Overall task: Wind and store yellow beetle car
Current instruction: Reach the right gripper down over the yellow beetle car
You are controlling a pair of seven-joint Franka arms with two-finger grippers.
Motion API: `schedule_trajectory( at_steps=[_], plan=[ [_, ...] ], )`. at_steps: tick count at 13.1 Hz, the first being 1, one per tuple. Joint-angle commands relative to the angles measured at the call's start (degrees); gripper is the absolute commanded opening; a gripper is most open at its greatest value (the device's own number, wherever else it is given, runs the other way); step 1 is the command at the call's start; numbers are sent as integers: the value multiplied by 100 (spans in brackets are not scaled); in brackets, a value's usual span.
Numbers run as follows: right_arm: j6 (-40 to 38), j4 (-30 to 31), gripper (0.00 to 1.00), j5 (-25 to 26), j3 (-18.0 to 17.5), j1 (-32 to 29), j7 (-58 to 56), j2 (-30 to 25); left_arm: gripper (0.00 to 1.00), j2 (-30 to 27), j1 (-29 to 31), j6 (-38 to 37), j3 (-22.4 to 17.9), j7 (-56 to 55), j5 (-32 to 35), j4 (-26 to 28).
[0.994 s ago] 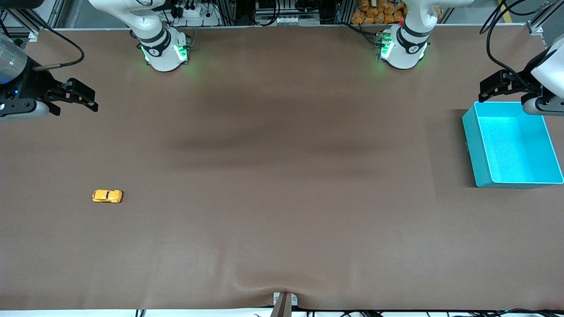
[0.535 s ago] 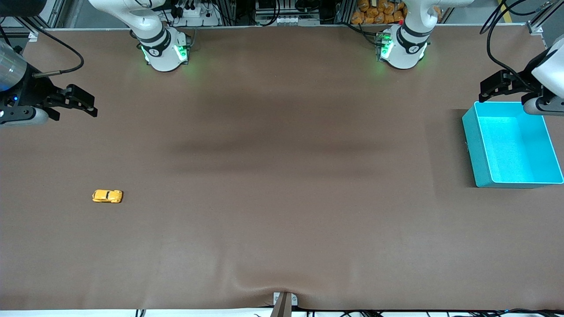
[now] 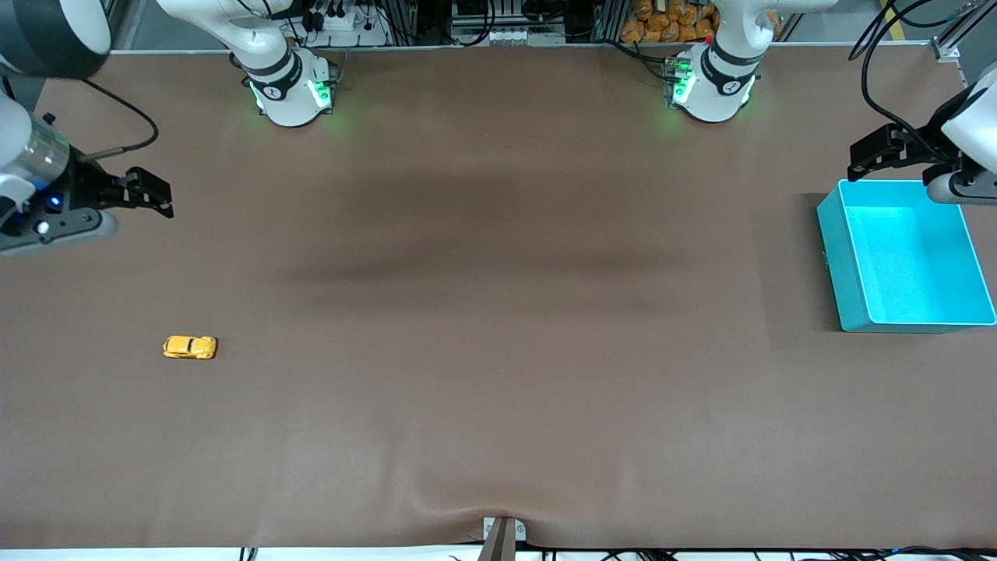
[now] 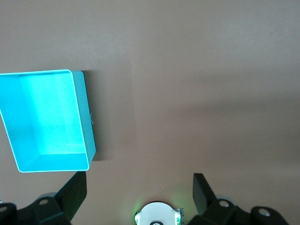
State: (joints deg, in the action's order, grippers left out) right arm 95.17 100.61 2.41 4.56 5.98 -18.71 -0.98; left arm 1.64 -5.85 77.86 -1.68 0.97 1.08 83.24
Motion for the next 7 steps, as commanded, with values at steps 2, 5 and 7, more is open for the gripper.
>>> schedule_trajectory(
  at_steps=[2, 5, 7],
  plan=[
    [949, 862, 100, 84, 81, 0, -1999, 19, 100, 3, 5, -34, -8, -44, -82, -36],
    [1554, 908, 100, 84, 457, 105, -3668, 562, 100, -6, 14, -34, -17, -9, -64, -9],
    [2256, 882, 100, 23, 782, 158, -5136, 1176, 100, 3, 14, -34, -17, -36, -47, -9]
  ],
)
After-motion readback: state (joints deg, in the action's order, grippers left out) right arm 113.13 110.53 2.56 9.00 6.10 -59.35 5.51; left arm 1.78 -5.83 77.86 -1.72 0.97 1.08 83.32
